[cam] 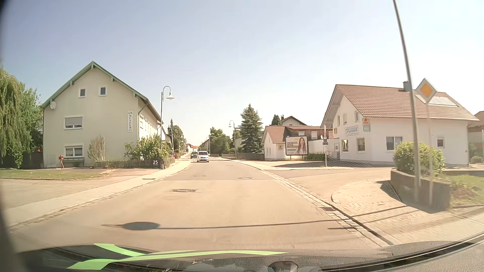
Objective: Follow the waypoints while adhering to traffic rules and regulations
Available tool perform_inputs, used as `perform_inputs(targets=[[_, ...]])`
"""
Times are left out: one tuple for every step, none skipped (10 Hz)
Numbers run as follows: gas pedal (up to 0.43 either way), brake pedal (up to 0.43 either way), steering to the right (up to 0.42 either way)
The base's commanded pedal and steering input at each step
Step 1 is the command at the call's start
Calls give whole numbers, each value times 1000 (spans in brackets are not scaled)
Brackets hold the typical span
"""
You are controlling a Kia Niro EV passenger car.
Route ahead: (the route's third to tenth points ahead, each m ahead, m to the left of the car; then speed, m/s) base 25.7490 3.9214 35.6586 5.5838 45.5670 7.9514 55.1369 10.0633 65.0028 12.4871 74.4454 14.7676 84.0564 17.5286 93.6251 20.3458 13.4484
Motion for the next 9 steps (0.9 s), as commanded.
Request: perform_inputs(targets=[[157,0,-23],[157,0,-23],[157,0,-25],[157,0,-27],[157,0,-29],[157,0,-30],[157,0,-30],[157,0,-29],[157,0,-29]])
